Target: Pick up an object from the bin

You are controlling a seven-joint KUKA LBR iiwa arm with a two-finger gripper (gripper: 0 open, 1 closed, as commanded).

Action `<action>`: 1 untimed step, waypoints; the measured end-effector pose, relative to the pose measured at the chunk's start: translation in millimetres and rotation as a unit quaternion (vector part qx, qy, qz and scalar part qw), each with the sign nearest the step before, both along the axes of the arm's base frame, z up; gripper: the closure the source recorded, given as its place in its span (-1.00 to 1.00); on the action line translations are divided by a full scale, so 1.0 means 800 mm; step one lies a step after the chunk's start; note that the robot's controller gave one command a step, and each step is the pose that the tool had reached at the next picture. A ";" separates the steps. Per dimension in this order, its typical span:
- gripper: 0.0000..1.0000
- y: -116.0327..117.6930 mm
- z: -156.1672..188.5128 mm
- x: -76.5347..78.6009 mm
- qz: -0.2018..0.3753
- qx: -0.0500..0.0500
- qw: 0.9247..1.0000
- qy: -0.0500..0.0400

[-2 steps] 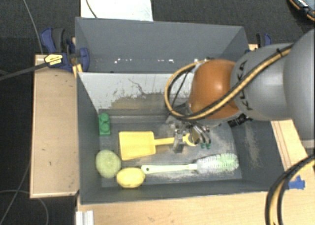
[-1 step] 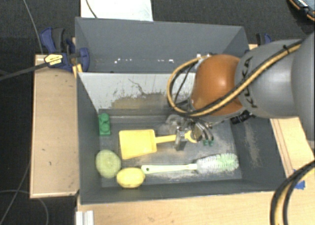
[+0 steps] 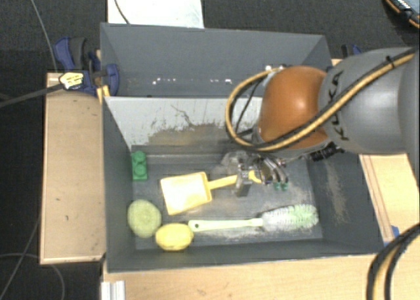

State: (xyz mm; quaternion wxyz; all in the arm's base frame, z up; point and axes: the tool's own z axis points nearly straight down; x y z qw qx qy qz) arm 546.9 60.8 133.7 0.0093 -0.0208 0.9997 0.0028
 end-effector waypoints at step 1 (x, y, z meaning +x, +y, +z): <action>1.00 0.000 0.033 0.000 -0.001 0.000 1.000 0.000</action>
Offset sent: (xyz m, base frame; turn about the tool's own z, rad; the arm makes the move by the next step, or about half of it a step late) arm -0.0007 0.0000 0.0532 0.0009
